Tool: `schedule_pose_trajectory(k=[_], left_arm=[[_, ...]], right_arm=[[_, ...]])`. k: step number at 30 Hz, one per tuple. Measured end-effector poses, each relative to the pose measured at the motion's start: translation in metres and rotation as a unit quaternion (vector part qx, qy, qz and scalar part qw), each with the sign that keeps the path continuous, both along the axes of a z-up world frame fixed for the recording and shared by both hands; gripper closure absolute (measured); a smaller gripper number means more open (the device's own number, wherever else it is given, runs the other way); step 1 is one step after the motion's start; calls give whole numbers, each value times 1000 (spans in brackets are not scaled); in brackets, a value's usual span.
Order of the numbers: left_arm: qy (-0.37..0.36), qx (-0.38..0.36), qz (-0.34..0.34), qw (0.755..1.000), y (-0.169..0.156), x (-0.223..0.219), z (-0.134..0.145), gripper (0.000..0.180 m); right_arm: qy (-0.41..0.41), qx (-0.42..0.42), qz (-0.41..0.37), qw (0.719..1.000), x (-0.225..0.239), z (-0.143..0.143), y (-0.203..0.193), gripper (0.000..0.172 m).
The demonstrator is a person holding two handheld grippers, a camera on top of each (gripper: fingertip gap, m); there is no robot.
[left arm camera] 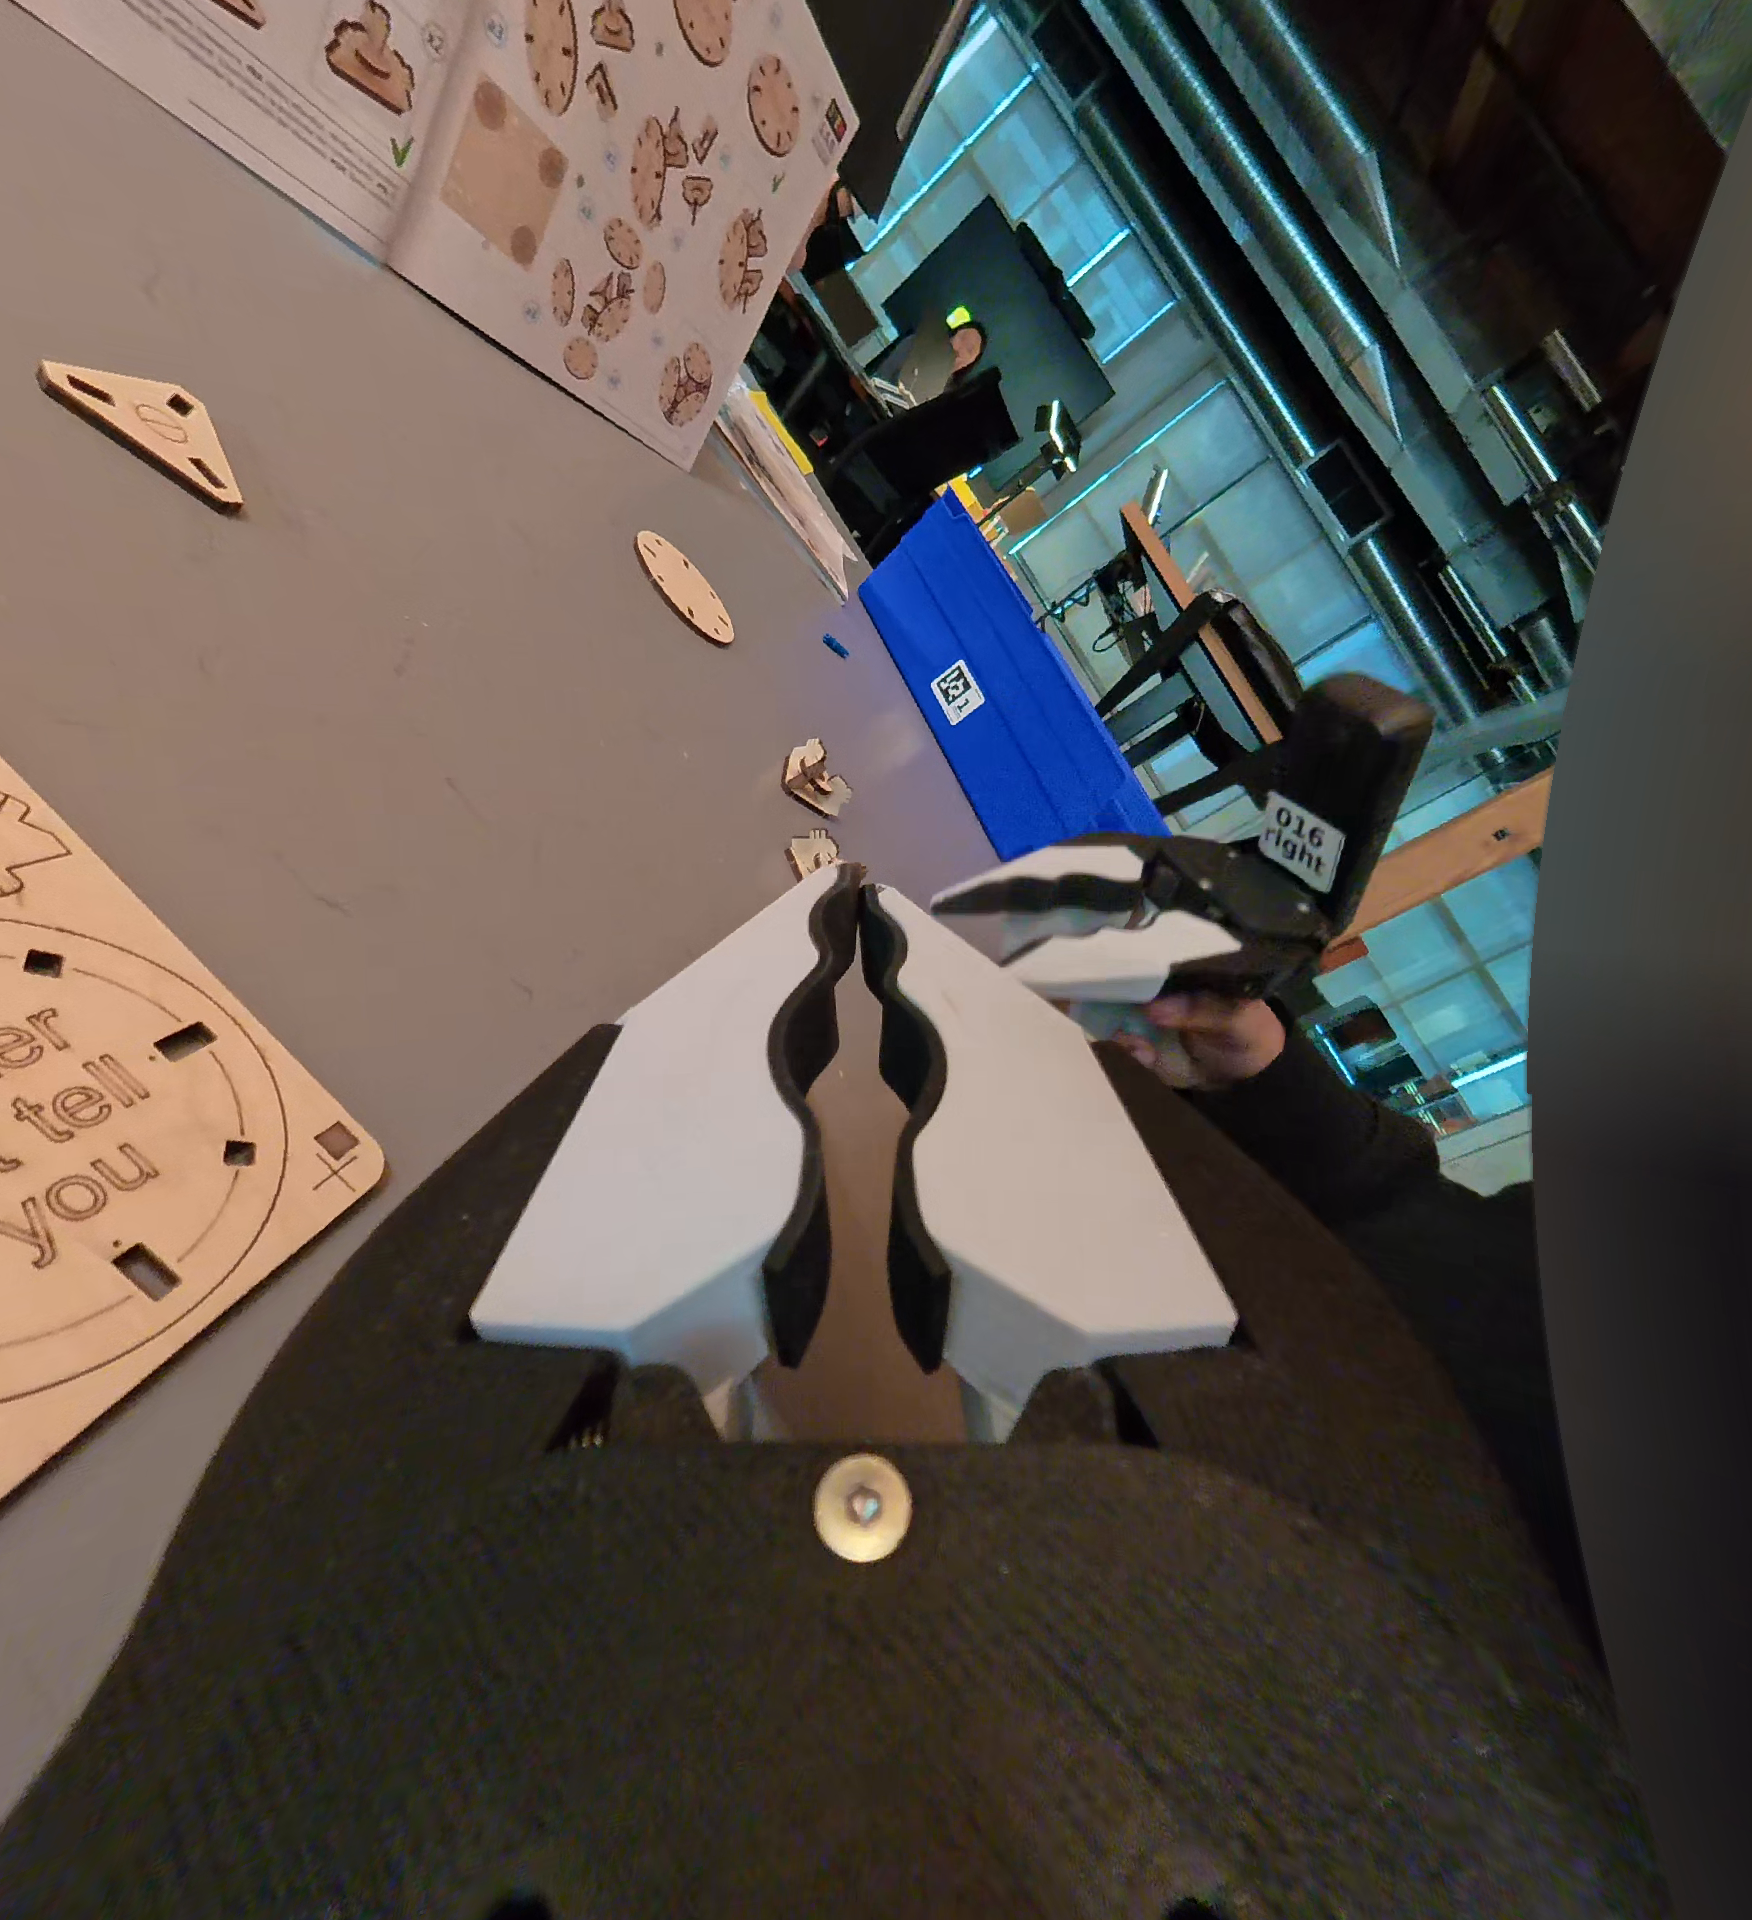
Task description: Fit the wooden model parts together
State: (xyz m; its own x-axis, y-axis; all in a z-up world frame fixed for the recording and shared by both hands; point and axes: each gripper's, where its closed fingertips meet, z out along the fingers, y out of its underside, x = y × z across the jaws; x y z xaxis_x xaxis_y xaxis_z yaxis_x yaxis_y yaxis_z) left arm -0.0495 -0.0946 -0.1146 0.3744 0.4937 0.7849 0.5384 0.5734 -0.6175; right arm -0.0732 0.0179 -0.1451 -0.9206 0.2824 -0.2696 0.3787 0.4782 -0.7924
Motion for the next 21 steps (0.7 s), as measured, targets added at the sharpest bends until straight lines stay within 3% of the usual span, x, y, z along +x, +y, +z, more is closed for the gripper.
schedule_pose_trajectory(k=[8, 13, 16, 21], left_arm=[[4, 3, 0, 1000, 0, 1, 1, 180], [5, 4, 0, 1000, 0, 1, 2, 180], [5, 5, -2, 1000, 1, 1, 2, 180], [6, 5, -3, 1000, 1, 1, 2, 180]], right_arm=[[26, 55, 76, 995, 30, -30, 5, 150], [28, 25, 77, 996, 34, -10, 11, 148], [15, 6, 119, 993, 54, 4, 23, 149], [30, 30, 156, 987, 78, -2, 44, 148]])
